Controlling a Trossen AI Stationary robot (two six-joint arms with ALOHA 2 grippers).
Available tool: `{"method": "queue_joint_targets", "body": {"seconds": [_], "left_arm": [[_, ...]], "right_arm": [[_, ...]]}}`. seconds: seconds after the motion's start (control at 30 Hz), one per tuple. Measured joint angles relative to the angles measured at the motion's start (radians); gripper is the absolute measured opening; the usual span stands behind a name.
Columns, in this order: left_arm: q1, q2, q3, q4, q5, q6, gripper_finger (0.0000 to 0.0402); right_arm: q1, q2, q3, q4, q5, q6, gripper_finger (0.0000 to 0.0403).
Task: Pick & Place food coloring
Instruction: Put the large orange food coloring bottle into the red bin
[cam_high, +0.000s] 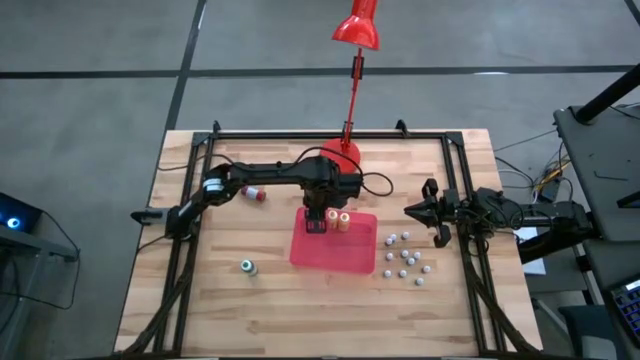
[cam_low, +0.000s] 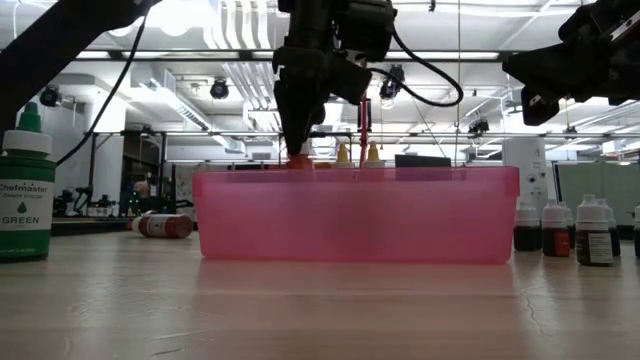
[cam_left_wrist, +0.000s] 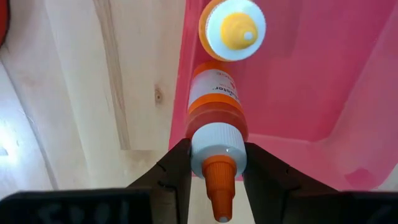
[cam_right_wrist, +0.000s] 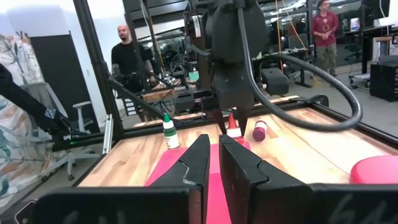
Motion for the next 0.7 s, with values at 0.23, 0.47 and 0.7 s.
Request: {"method": "queue_joint_targets", "body": {"seconds": [0.23, 0.47, 0.7], "left_arm": [[0.000, 0.032, 0.000, 0.001, 0.001, 0.000, 0.0096], [0.000, 0.034, 0.004, 0.018, 0.001, 0.003, 0.0096], [0.000, 0.034, 0.004, 0.028, 0.001, 0.004, 0.0096]], "right_arm": [[0.000, 0.000, 0.000, 0.000, 0.000, 0.000, 0.0029], [0.000, 0.000, 0.000, 0.000, 0.000, 0.003, 0.0029], [0.000, 0.000, 0.000, -0.003, 0.000, 0.002, 0.0029]]}}
